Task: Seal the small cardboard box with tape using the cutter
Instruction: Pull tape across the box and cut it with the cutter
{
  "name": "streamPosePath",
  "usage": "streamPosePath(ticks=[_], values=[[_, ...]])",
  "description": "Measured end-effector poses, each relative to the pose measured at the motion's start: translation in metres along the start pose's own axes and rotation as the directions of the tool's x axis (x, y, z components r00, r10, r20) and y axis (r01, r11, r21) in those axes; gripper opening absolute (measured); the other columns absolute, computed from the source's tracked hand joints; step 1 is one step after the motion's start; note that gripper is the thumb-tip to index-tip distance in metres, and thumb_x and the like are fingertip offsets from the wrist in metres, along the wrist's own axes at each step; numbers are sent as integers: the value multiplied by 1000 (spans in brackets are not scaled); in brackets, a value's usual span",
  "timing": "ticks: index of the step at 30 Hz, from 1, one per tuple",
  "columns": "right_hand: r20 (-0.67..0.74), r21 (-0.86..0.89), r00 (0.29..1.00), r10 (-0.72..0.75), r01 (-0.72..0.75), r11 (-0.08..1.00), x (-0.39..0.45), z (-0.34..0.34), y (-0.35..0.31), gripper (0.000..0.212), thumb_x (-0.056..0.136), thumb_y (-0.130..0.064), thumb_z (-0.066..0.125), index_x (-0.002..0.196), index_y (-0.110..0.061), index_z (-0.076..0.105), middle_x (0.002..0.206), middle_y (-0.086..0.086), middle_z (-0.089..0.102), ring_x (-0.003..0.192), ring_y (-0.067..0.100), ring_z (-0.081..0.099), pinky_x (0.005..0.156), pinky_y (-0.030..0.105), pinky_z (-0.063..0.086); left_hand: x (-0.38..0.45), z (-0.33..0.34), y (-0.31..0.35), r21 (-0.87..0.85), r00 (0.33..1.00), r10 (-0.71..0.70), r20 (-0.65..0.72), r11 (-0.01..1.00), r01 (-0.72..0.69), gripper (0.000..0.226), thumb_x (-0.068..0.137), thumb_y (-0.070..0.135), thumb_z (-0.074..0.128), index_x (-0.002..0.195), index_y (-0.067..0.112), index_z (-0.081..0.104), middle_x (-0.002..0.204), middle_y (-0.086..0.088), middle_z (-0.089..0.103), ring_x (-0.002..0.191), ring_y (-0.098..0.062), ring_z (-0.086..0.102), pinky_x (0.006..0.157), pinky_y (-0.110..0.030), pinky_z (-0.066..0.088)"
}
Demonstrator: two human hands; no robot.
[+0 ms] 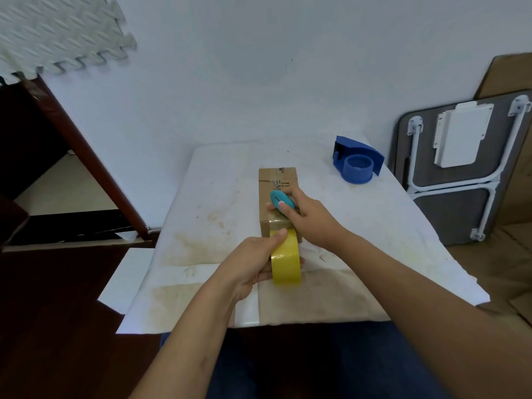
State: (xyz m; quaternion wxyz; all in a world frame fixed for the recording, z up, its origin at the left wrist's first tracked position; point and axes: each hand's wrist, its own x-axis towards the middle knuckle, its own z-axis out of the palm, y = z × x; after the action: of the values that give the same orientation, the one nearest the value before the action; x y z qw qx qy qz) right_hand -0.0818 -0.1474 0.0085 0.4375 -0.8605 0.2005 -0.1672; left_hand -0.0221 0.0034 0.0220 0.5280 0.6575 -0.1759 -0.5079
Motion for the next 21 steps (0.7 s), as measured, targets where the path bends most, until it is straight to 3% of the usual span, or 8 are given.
streamPosePath(ticks=[5, 13, 21], values=[[-20, -58, 999, -37, 35, 998, -2, 2, 0, 28, 102, -30, 41, 127, -19, 44, 103, -20, 58, 79, -3, 58, 68, 9, 43, -2, 0, 0, 19, 1000, 1, -13, 1000, 0, 39, 96, 41, 55, 106, 7, 71, 95, -16, 78, 89, -25, 76, 87, -37, 58], [-17, -70, 1000, -23, 22, 997, -1, 2, 1, 31, 102, -31, 40, 131, -18, 42, 107, -14, 55, 89, 9, 57, 67, 10, 41, -3, 3, 4, 42, 999, -11, -37, 999, 13, 39, 95, 40, 57, 105, 5, 70, 95, -18, 78, 89, -26, 76, 85, -37, 59], [-11, -33, 1000, -7, 7, 999, -1, 3, 0, 28, 102, -30, 40, 128, -20, 44, 105, -17, 59, 79, -8, 56, 64, 9, 42, -3, 0, -2, 14, 997, -78, -30, 997, 78, 45, 94, 41, 58, 112, 0, 66, 96, -20, 77, 93, -30, 75, 94, -46, 55]])
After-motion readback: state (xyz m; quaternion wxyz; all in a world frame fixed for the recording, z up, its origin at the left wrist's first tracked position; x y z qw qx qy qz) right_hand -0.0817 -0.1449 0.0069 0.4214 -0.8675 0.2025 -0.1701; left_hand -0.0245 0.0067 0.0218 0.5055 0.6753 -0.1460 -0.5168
